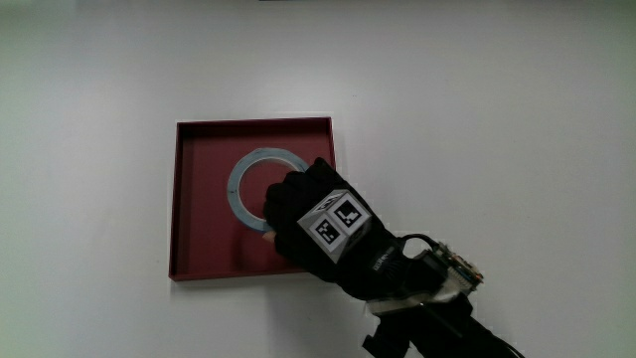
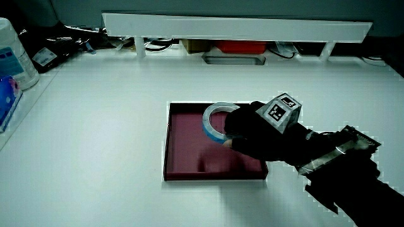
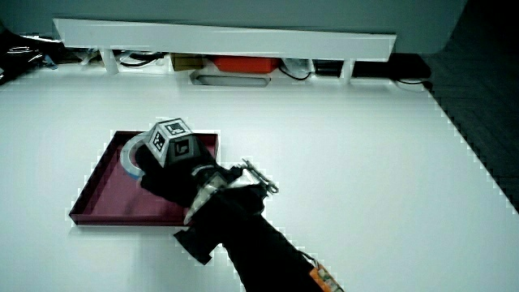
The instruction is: Place blue tape
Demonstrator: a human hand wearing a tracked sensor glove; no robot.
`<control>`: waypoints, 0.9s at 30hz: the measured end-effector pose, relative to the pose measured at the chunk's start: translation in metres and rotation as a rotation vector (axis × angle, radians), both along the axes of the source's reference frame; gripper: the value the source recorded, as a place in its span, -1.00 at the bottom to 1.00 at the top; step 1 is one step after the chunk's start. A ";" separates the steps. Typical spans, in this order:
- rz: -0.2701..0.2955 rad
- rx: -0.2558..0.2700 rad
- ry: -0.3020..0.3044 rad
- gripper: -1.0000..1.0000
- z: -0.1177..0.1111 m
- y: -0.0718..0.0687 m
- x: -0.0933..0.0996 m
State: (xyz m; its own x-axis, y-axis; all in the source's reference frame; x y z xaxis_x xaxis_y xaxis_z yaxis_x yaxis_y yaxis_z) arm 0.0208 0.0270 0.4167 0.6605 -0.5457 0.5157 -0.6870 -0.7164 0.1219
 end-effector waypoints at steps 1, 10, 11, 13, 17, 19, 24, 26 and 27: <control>0.001 0.024 -0.007 0.00 0.003 0.000 -0.003; 0.009 -0.008 0.019 0.00 0.037 0.000 -0.018; 0.009 -0.005 0.035 0.00 0.043 0.000 -0.020; 0.012 -0.017 0.036 0.00 0.047 0.000 -0.022; 0.002 -0.033 0.064 0.00 0.061 0.003 -0.026; 0.000 -0.030 0.073 0.00 0.064 0.004 -0.028; 0.002 -0.034 0.095 0.00 0.069 0.004 -0.028; 0.000 -0.040 0.101 0.00 0.070 0.003 -0.027; 0.005 -0.042 0.089 0.00 0.070 0.004 -0.026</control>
State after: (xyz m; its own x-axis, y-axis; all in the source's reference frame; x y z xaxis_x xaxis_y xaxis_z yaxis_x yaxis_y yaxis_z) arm -0.0057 0.0307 0.4869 0.7073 -0.5217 0.4770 -0.6686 -0.7128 0.2120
